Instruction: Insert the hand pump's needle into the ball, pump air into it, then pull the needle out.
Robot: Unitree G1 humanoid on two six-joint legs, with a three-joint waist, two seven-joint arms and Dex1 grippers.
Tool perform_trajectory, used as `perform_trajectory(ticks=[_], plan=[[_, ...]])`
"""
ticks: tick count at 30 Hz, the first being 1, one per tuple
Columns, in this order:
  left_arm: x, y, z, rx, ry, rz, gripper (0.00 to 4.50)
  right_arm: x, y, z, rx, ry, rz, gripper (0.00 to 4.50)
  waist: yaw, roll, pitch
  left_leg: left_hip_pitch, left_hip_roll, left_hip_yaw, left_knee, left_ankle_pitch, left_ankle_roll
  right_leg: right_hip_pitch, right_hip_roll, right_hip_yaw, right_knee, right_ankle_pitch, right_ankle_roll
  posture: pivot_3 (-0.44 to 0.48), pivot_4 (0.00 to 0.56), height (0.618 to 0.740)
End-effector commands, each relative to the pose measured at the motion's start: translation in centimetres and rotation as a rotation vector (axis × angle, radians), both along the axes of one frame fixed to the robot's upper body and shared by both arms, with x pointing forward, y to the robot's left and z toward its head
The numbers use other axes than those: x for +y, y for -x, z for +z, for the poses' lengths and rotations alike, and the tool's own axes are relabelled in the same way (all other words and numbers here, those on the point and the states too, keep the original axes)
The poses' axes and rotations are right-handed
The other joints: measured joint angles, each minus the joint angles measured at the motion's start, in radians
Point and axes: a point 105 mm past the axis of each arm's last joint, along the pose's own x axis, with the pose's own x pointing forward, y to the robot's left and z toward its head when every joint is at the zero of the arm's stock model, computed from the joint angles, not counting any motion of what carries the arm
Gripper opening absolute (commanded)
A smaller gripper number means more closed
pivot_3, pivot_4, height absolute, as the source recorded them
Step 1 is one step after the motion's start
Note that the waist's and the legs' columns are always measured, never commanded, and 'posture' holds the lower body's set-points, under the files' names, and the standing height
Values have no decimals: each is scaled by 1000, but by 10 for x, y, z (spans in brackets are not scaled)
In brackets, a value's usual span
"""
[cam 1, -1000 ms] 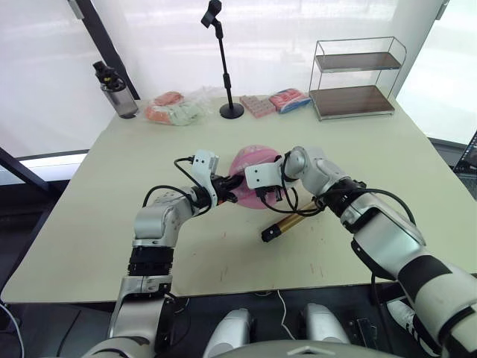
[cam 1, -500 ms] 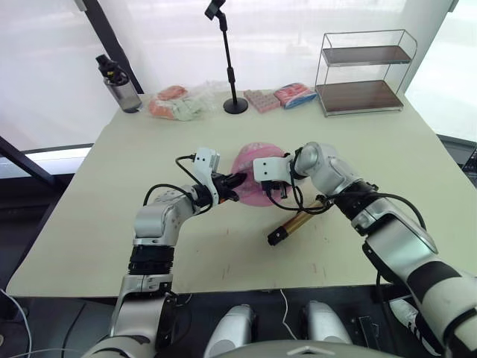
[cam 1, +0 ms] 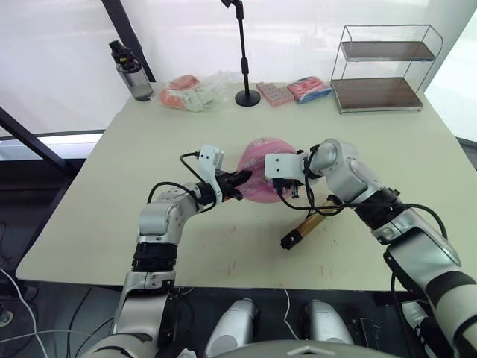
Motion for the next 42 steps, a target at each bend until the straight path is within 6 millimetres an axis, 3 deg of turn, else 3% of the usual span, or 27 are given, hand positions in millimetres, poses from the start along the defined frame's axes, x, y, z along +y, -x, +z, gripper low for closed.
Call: perform_trajectory(ticks=[1,6,15,23,27,30,34,42], plan=[[0,19,-65,246,-86,-2,0,-10,-10,13,-54,-30,-56,2229,1,0,0,0,0,-1,0,0,0,0,0,-1,0,0,0,0,150,740],[0,18,-62,230,-78,-2,0,-13,-8,24,-45,-67,-48,4414,0,-1,2,-1,0,-1,0,0,0,0,0,-1,-1,0,0,0,150,740],[-5,14,-51,189,-62,-17,0,-22,15,63,-12,-292,8,4468,3,0,4,-5,-2,-6,0,0,0,0,-1,-7,-4,0,0,0,150,740],[-11,10,-36,132,-68,-29,0,-51,22,85,-49,-574,-87,4468,6,-2,5,-8,-4,-9,0,0,0,0,-4,-9,-6,0,0,0,150,740],[-14,6,-24,95,-76,-21,0,-77,34,79,-120,-674,-93,4468,15,-3,6,-14,-4,-10,1,2,-2,-5,-4,-10,-6,0,0,0,150,740],[-18,5,-15,68,-76,-35,0,-95,39,88,-240,-820,-135,4468,21,-2,10,-19,-5,-9,1,6,0,-9,-4,-10,-6,1,-2,0,150,740],[-20,3,-4,23,-93,-46,0,-116,56,64,-108,-827,-187,4468,31,-3,12,-21,-5,-8,1,6,-1,-12,-4,-9,-5,2,-3,0,150,740],[-23,-1,13,-43,-147,-75,0,-138,91,49,-34,-896,-186,4468,24,-6,21,-22,-6,-7,1,6,0,-13,-5,-8,-6,3,-4,0,150,740]])
